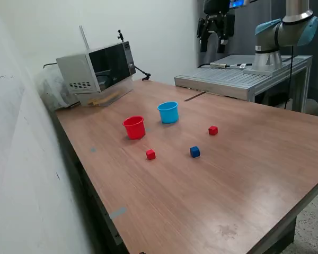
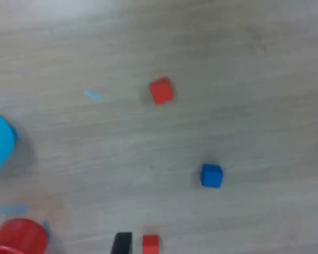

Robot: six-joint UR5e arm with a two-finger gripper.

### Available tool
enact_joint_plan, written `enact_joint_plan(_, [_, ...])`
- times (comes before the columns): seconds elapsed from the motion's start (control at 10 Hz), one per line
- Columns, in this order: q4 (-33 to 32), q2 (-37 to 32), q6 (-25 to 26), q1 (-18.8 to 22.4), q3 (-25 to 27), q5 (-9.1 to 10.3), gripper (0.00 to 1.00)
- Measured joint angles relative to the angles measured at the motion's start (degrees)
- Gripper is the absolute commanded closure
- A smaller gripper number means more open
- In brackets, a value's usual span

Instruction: Place red objects in the red bin, and blue objects in the blue bin.

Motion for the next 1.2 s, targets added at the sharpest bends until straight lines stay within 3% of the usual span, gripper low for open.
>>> enact_joint_plan(0.5, [-2.71, 17.42, 3.45, 2.09, -11.93, 1.42, 0.0])
enact_joint_plan(0.8, [-4.84, 27.33, 4.88, 2.26, -16.33, 1.55, 0.0])
enact_joint_plan(1.2, [-6.61, 34.38, 5.15, 1.92, -19.73, 1.51, 0.0])
